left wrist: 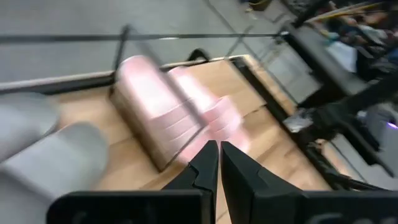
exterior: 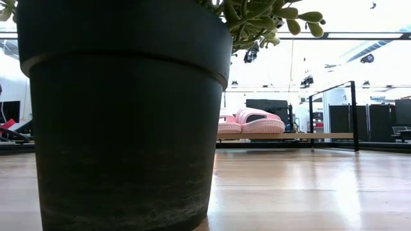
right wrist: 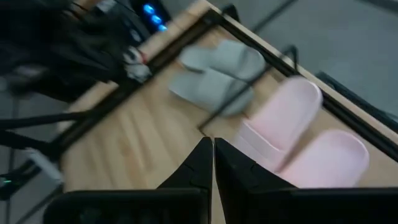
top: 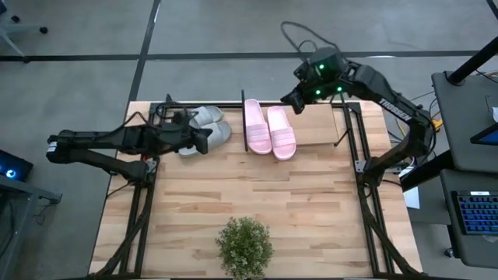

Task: Pick and place slides into the shelf
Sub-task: Put the top gray slipper on the shelf

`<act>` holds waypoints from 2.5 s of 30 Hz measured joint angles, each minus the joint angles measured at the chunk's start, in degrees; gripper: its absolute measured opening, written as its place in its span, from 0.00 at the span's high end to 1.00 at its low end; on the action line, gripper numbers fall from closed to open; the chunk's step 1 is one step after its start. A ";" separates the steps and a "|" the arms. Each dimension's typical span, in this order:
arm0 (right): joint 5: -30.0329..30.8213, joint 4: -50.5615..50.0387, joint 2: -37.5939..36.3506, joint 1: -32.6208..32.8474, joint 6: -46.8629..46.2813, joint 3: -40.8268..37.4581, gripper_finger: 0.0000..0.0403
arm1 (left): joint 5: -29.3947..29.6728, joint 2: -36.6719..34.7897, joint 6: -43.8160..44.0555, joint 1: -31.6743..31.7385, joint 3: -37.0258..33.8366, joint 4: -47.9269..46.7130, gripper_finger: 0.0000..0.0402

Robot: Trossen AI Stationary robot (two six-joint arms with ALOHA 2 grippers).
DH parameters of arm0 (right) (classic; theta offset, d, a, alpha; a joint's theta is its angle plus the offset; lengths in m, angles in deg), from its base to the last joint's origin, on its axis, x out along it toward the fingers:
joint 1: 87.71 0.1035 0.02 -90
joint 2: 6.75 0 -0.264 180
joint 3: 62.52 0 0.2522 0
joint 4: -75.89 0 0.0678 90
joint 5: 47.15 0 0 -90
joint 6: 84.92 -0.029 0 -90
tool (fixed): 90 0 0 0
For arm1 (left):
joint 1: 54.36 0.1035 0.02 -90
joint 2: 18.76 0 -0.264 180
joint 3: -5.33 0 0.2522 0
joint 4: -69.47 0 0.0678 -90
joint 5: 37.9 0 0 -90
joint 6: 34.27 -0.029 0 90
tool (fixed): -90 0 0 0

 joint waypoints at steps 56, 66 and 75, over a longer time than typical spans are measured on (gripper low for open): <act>-4.10 7.14 0.11 19.44 -13.09 13.40 0.64 | -19.30 -7.80 18.95 45.46 -38.98 33.95 0.76; -4.14 8.11 0.11 21.02 -14.63 13.40 0.65 | -22.75 0.00 20.47 48.17 -37.95 37.58 0.49; -3.56 10.49 0.11 20.99 -15.33 13.56 0.65 | -22.61 4.60 19.95 49.55 -37.95 37.87 0.44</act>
